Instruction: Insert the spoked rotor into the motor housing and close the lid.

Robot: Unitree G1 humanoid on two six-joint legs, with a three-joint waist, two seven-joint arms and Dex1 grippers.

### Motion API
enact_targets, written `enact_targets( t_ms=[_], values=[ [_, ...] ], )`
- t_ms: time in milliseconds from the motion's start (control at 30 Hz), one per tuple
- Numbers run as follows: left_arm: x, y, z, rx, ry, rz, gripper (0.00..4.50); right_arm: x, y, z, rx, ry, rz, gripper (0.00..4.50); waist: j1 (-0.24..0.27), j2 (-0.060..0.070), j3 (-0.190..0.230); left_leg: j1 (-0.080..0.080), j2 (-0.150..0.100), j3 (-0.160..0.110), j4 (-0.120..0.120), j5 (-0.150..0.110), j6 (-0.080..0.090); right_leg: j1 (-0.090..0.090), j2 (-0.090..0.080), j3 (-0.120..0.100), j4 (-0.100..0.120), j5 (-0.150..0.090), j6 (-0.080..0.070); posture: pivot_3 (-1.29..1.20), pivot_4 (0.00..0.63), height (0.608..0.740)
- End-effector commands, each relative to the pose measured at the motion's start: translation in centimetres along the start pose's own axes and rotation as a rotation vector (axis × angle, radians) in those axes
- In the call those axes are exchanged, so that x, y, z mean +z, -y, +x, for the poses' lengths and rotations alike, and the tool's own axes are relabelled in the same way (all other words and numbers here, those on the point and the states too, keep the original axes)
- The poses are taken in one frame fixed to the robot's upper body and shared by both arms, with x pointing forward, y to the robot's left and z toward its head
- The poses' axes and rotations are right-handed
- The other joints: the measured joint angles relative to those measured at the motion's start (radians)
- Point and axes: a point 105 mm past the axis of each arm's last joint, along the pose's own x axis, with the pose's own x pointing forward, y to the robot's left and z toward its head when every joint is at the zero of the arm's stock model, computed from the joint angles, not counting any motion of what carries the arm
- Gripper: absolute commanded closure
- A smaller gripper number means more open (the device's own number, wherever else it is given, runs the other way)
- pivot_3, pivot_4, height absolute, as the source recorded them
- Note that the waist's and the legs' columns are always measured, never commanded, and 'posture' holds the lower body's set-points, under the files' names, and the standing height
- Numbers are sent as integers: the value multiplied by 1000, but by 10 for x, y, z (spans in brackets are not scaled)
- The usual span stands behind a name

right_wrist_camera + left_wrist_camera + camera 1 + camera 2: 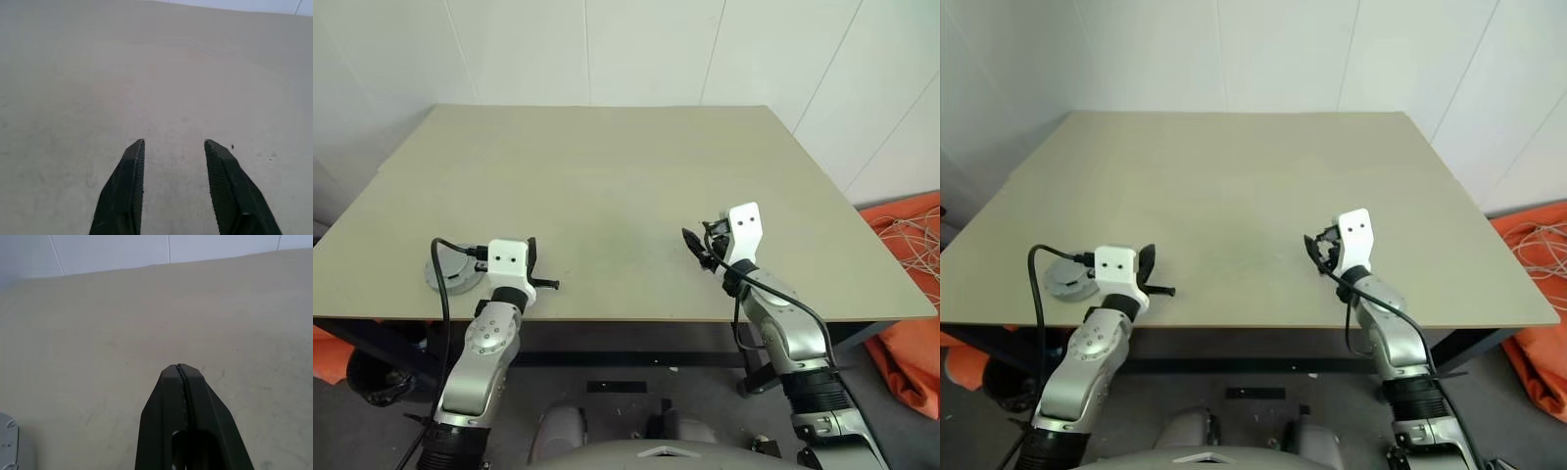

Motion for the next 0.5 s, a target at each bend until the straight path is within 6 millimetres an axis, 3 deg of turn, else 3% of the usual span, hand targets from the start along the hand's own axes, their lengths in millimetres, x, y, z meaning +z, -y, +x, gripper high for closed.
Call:
enact_targets(
  t_ms=[33,133,500],
  values=[
    [12,-4,5,15,66,32,4500,10,5,0,-17,54,-18,3483,-5,0,0,0,0,0,0,0,0,0,0,0,0,1,-1,0,0,740],
    [12,-4,6,14,72,38,4500,9,6,0,-24,57,-14,4463,-13,1,0,0,0,0,0,1,2,0,0,0,0,1,-2,0,0,740],
    [17,-3,7,10,130,73,4500,11,-1,2,23,69,-15,4463,-18,2,-1,0,0,0,0,0,4,0,0,0,0,2,-3,0,0,740]
  ],
)
